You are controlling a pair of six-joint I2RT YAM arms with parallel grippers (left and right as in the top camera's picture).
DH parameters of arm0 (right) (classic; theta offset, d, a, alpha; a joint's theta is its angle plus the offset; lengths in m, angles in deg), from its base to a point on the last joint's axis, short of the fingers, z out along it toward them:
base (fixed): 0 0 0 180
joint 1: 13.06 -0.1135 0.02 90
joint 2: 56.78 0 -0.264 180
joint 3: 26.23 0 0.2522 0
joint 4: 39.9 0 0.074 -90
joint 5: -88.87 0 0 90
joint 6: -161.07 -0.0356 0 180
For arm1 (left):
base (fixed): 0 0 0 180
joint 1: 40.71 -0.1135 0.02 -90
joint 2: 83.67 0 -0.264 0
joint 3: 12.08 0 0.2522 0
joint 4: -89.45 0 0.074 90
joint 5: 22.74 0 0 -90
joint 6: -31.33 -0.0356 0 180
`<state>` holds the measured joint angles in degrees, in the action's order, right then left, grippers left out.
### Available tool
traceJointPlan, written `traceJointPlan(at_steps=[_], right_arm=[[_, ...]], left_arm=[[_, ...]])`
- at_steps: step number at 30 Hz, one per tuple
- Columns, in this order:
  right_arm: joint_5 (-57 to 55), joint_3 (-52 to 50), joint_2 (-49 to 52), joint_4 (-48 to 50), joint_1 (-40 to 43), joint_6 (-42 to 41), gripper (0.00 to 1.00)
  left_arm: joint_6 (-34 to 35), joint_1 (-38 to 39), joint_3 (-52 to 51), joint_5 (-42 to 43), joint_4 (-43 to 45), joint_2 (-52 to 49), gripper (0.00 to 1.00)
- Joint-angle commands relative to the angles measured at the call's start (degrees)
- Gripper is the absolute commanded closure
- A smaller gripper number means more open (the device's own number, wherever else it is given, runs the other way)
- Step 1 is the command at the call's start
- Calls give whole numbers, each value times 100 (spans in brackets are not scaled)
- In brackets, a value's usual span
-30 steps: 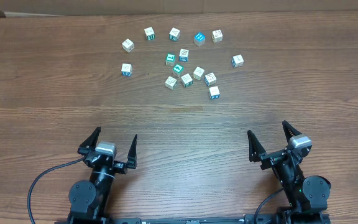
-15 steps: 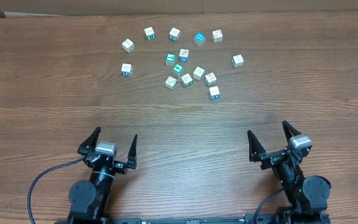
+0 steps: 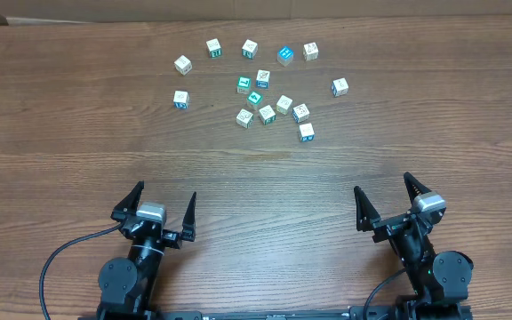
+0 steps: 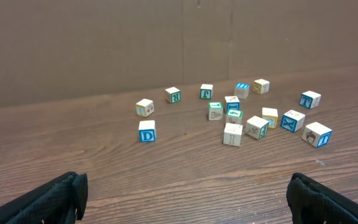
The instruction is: Form a circle
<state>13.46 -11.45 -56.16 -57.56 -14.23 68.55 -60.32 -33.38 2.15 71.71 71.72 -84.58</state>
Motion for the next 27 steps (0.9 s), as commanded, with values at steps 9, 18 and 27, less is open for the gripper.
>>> traceJointPlan(at_steps=[9,18,27], right_arm=[[-42,-57,-46,35,17,24,0],[-42,-57,-46,37,17,24,0],[-42,-57,-46,35,17,22,0]], left_arm=[[15,-61,-20,-20,-17,63,1],[20,-61,-15,-17,87,63,0],[684,-61,1246,-20,-310,2,0]])
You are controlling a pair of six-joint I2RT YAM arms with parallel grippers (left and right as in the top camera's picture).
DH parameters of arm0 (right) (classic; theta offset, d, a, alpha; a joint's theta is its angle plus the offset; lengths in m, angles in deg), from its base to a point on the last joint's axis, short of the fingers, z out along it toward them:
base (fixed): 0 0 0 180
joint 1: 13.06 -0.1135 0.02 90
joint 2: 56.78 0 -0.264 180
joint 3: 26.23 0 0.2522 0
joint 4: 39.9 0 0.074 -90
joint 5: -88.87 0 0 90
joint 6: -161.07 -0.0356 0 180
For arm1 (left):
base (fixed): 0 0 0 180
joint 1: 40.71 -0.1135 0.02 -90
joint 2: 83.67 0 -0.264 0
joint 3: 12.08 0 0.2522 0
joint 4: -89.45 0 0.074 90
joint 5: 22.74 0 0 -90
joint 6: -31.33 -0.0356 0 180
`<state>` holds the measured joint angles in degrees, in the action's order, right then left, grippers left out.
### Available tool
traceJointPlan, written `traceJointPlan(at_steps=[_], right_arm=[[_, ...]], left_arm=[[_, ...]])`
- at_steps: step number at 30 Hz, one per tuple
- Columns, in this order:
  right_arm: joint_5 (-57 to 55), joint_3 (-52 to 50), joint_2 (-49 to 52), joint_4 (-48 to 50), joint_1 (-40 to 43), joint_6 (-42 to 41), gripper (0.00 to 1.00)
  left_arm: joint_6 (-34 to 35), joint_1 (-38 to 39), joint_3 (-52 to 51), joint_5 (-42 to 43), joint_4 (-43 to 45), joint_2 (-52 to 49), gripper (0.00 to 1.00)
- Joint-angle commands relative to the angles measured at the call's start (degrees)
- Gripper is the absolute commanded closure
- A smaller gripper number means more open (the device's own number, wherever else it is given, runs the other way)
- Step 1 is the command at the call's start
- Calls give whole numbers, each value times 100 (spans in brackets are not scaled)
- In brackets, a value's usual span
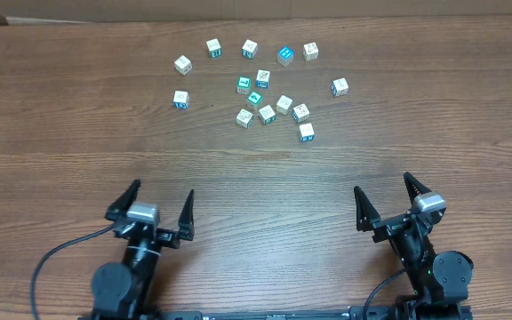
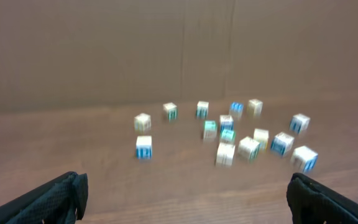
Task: Form a circle
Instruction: 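Raise the left arm and reach toward the block cluster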
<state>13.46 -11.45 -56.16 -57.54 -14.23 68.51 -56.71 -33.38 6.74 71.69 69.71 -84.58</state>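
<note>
Several small lettered cubes [image 1: 259,86] lie scattered at the far middle of the wooden table [image 1: 78,124]: an upper row from a cube at the left [image 1: 182,64] to one at the right [image 1: 310,52], a lone cube [image 1: 180,99] on the left, another [image 1: 340,86] on the right, and a loose clump [image 1: 275,108] between. The left wrist view shows the same cubes [image 2: 225,134], blurred. My left gripper [image 1: 157,212] stands open near the front edge, holding nothing. My right gripper [image 1: 386,203] is open at the front right, also far from the cubes.
A brown cardboard wall [image 2: 179,50] rises behind the cubes at the table's far edge. A black cable [image 1: 56,258] runs from the left arm's base toward the front left.
My left gripper has shifted slightly left and toward the front edge; its wrist view is now blurred and the cubes sit lower in it. The cubes and right arm have not moved.
</note>
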Motion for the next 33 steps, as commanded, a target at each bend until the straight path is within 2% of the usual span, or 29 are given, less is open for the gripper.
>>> traceJointPlan(at_steps=[1,6,12,20,30,33], right_arm=[[-42,-57,-46,33,17,28,0],[-42,-57,-46,35,17,28,0],[-42,-57,-46,33,17,26,0],[-42,-57,-46,35,17,28,0],[-42,-57,-46,35,17,28,0],[-42,-57,-46,33,17,26,0]], left_arm=[[323,-61,1019,-17,-201,-59,0],[326,-61,2234,-13,-647,-721,0],[321,-59,4000,155,-1545,-2238,0],[319,-57,6684,337,-3403,-4813,0],[208,-57,10701,448,-6395,-8199,0],[205,-57,11573,446,-7145,-9012,1]])
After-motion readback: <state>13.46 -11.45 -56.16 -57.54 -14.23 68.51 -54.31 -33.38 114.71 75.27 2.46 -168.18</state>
